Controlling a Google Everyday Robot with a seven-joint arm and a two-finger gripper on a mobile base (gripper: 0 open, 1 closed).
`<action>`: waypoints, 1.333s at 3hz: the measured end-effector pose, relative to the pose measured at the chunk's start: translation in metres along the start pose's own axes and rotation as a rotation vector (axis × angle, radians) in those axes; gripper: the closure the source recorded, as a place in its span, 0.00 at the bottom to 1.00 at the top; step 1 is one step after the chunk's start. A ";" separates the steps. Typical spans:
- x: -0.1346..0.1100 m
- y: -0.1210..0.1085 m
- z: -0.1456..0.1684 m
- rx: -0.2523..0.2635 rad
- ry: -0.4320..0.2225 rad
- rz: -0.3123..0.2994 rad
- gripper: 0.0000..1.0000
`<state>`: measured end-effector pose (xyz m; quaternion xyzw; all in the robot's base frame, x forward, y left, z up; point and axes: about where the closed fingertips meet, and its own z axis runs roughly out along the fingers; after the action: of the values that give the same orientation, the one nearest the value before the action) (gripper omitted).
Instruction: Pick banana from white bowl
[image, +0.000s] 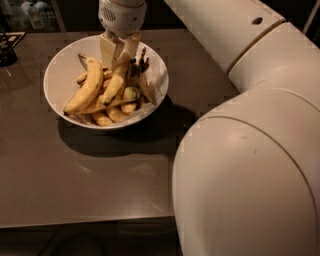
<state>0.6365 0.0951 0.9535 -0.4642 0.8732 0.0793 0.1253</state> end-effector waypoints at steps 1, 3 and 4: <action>-0.005 0.002 -0.002 0.008 -0.031 -0.008 1.00; -0.002 0.027 -0.032 0.033 -0.092 -0.088 1.00; -0.002 0.032 -0.042 0.031 -0.102 -0.122 1.00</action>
Offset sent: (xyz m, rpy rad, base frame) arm -0.0463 -0.0030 0.0446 0.0336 -0.1352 0.0651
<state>0.6043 0.1036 0.9950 -0.5099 0.8369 0.0819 0.1814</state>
